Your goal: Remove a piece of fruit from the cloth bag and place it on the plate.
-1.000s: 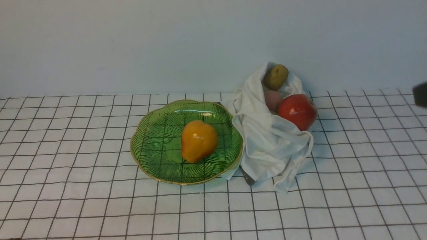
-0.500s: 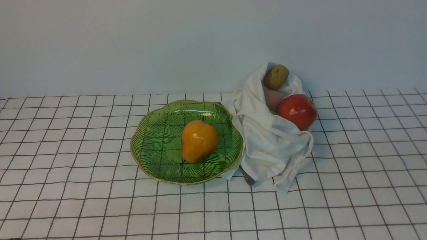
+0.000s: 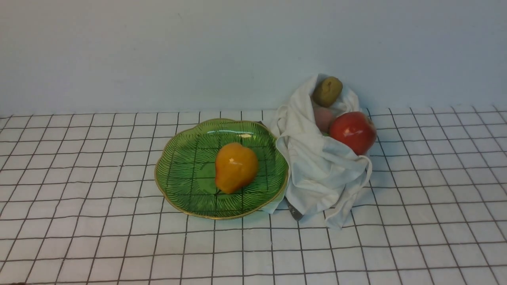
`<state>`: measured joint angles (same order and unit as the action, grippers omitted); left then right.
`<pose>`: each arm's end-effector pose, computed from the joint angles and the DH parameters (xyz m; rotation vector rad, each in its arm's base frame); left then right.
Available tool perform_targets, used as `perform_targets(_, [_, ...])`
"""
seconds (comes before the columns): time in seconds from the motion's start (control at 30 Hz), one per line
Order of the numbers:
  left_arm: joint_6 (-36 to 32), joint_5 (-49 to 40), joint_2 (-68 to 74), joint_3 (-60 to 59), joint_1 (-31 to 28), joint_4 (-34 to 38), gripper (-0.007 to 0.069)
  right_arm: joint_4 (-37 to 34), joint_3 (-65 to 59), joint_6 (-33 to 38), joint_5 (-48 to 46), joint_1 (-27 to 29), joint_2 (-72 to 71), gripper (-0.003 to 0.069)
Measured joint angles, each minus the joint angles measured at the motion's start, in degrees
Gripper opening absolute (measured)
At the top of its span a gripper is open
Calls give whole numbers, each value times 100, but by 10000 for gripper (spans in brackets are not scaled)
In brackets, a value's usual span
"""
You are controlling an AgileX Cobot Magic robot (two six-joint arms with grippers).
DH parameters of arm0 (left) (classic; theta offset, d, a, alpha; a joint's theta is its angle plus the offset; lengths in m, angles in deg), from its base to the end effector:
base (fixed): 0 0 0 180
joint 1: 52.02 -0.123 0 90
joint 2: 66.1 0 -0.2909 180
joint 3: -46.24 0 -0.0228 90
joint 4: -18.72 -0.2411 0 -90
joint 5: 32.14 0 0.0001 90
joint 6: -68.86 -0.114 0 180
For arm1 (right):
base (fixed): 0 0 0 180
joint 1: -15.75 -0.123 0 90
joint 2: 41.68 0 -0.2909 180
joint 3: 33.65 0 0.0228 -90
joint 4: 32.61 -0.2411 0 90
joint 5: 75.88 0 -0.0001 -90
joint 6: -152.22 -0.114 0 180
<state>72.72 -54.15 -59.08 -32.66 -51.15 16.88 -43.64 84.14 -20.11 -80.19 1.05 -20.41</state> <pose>0.0586 0.0005 0.1633 -0.0294 1.8834 -0.0248 0.0767 0.0218 0.2830 -0.1637 1.5278 0.2615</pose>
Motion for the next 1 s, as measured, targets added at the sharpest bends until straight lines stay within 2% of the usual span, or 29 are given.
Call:
perform_targets(0.17, [0, 0, 0, 0, 0, 0, -5, 18, -5, 0, -56, 0, 0, -14])
perform_targets(0.3, [0, 0, 0, 0, 0, 0, -5, 511, -189, -44, -430, 20, -209, -14])
perform_targets(0.57, [0, 0, 0, 0, 0, 0, -5, 1290, -1073, -452, -1547, 728, -1043, -14])
perform_targets(0.73, [0, 0, 0, 0, 0, 0, -5, 1361, -1553, -469, -1789, 1095, -1407, -14])
perform_targets(1.0, [0, 0, 0, 0, 0, 0, -5, 1379, -1630, -561, -1809, 1146, -1407, -14])
